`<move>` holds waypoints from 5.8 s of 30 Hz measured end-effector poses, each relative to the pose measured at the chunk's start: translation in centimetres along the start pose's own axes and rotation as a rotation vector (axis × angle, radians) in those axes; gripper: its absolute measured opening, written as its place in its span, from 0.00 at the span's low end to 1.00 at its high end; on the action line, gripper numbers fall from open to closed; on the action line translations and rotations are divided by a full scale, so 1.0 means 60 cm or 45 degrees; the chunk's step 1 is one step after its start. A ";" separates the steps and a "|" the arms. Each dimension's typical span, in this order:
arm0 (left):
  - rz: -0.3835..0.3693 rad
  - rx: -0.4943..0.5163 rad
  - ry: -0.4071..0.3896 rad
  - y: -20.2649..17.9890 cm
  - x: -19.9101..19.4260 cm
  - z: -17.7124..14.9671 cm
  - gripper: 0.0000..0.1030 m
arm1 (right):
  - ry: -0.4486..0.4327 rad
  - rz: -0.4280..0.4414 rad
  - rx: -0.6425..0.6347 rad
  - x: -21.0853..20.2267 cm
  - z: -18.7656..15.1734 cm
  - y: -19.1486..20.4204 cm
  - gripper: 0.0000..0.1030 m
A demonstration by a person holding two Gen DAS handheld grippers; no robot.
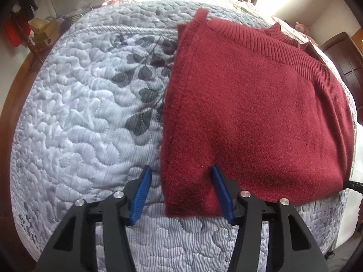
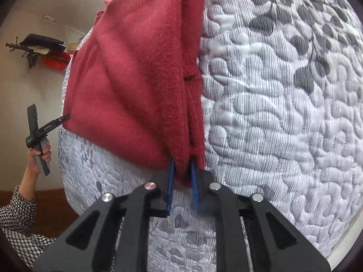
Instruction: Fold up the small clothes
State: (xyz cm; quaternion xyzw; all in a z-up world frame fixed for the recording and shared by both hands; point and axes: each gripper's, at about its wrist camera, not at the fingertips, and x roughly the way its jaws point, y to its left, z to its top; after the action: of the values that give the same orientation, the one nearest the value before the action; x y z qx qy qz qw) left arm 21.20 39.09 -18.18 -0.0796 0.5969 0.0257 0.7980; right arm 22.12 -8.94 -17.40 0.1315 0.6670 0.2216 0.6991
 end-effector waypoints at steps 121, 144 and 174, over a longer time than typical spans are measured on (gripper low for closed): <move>-0.122 0.068 -0.118 -0.158 -0.005 0.084 0.87 | -0.116 -0.337 -0.064 -0.001 0.189 0.278 0.23; -0.168 0.008 -0.132 -0.126 -0.031 0.094 0.88 | 0.004 0.072 -0.065 0.100 0.201 0.352 0.48; -0.535 0.155 0.074 -0.374 0.058 0.152 0.44 | -0.256 -0.054 0.212 -0.051 0.096 0.091 0.49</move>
State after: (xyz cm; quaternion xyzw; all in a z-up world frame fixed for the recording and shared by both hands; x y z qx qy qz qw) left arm 33.90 18.21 -16.87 -0.1547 0.5903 -0.1795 0.7717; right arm 27.05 -5.05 -11.66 0.1964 0.6123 0.1365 0.7536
